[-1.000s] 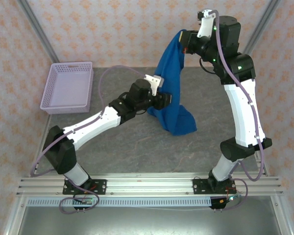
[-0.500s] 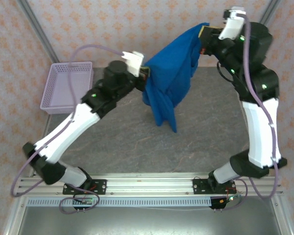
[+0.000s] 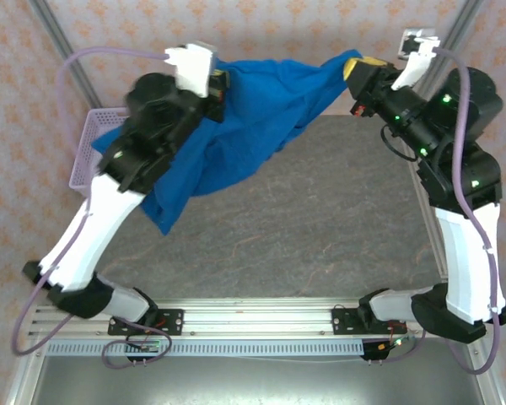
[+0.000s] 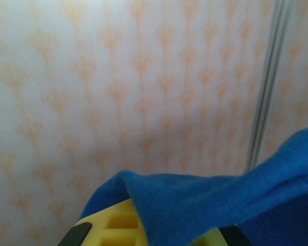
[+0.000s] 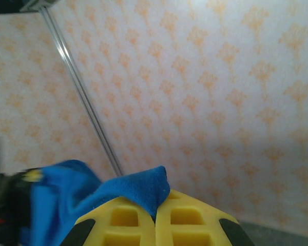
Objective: Fold the inside-out t-shirt
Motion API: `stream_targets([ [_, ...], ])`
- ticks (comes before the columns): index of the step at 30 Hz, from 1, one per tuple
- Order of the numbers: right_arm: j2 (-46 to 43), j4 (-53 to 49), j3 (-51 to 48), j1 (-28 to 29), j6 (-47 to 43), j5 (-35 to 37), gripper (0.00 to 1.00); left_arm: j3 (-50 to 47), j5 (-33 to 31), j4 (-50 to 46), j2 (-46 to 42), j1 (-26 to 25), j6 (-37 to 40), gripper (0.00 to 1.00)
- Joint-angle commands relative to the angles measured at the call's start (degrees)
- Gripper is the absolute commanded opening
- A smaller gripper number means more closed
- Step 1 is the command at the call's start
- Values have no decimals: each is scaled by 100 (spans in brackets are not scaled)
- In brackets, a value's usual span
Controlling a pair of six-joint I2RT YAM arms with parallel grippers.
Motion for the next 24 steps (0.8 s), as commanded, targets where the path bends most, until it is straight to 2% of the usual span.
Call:
stream_targets([
  [1, -63, 419, -703, -27, 439, 83, 1, -48, -64, -549, 942, 105, -164, 0],
  [3, 51, 437, -1327, -35, 612, 506, 1, -44, -115, -550, 1553, 153, -314, 3],
  [6, 513, 343, -2194, -49, 581, 1526, 0, 152, -374, -660, 2657, 226, -566, 15],
  [7, 719, 325, -2371, -101, 550, 1833, 0, 321, -390, -804, 3023, 250, -650, 21],
  [9, 1198, 316, -2545, -338, 581, 1965, 0, 581, -369, -1047, 3440, 271, -784, 35],
  [11, 1632, 354, -2629, -647, 672, 1842, 0, 372, -245, -1017, 3405, 261, -1034, 45],
  [13, 1953, 447, -2676, -846, 694, 1653, 0, -404, -40, -609, 2968, 221, -1346, 55],
  [17, 2317, 331, -2497, -962, 439, 1655, 0, -2389, 506, 756, 1778, -192, -1942, 65],
  [19, 2368, 271, -2418, -1025, 284, 1747, 0, -2983, 651, 1258, 1594, -593, -2041, 68],
  [21, 2402, 246, -2397, -1121, 149, 1819, 0, -3108, 729, 1542, 1800, -963, -2182, 69],
  [24, 2476, 193, -2360, -1298, 73, 1676, 0, -2551, 804, 1374, 2628, -1355, -2233, 69],
])
